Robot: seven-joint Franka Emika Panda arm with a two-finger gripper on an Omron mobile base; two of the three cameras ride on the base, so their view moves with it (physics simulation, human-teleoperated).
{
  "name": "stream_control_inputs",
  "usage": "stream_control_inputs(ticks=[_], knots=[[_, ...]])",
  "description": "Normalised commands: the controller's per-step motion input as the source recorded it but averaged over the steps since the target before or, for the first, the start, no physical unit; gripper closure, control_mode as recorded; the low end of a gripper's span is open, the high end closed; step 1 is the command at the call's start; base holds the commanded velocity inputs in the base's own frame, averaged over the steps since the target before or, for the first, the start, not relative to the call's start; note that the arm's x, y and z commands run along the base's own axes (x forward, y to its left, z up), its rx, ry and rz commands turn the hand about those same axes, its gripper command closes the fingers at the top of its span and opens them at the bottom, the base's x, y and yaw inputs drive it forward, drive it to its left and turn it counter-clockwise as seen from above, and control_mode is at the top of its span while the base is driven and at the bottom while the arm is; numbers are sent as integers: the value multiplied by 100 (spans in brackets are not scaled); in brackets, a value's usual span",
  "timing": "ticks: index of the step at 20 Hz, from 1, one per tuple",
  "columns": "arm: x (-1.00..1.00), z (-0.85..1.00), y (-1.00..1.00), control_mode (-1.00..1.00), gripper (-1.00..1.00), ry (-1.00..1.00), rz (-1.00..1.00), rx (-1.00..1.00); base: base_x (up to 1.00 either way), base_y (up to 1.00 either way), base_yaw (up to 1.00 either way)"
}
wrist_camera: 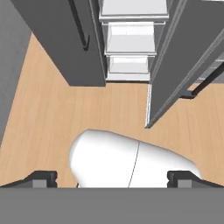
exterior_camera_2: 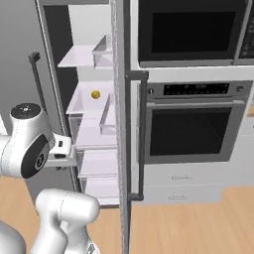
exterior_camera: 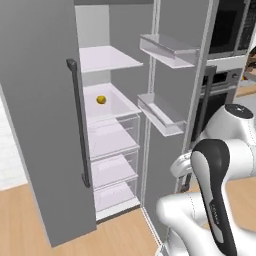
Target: Place one lemon and one chicken drumstick in each tupperware on the nearby counter, to pack two identical lunches.
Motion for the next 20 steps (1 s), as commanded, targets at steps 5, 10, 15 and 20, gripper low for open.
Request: stream_control_inputs(ticks=[5,10,15,20], knots=[[0,0,0,100,-100,0,0,0,-73,57,0],[0,0,0,100,-100,0,0,0,39,29,0],[0,0,0,100,-100,0,0,0,95,0,-4],[0,0,0,100,-100,0,0,0,94,0,-5]])
